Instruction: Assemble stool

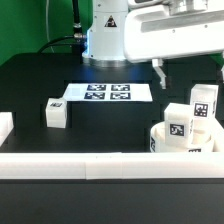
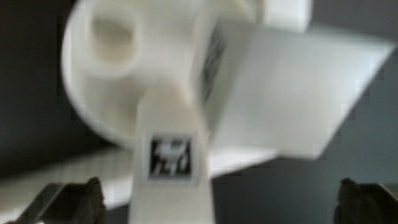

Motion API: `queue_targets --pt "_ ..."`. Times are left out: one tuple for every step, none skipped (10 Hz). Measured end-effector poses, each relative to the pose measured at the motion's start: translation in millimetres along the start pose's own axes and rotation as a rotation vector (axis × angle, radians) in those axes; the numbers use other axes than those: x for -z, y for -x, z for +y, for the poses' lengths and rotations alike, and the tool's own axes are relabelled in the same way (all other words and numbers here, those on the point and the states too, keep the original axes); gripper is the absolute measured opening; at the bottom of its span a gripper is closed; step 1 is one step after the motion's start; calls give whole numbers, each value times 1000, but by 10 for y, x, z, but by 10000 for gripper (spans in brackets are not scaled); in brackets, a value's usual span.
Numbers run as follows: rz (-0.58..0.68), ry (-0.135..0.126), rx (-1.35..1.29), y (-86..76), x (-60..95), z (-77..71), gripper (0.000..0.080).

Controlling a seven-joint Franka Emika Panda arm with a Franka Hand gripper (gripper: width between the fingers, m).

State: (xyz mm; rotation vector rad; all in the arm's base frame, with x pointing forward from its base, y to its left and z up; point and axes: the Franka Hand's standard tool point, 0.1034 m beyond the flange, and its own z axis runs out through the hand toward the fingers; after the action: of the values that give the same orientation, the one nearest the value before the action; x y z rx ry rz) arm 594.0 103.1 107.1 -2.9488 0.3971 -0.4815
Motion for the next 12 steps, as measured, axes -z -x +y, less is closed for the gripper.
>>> queue_targets --pt "-17 -2 15 -73 25 8 649" --pt "-99 0 5 -13 4 29 649" --pt "-178 -3 -4 -5 16 29 649" --pt "-206 -6 -11 -29 26 35 649" --pt "-237 2 -93 -5 32 43 649" --pt "-230 19 -204 24 26 35 649" --pt "-232 34 -250 55 12 2 649" --pt "-231 31 -230 45 14 16 649" --pt "-231 32 -240 46 12 18 649" --pt "-232 37 -321 52 11 7 649" --pt "-234 55 -462 66 13 -10 649" --pt "-240 75 -610 92 16 -45 649"
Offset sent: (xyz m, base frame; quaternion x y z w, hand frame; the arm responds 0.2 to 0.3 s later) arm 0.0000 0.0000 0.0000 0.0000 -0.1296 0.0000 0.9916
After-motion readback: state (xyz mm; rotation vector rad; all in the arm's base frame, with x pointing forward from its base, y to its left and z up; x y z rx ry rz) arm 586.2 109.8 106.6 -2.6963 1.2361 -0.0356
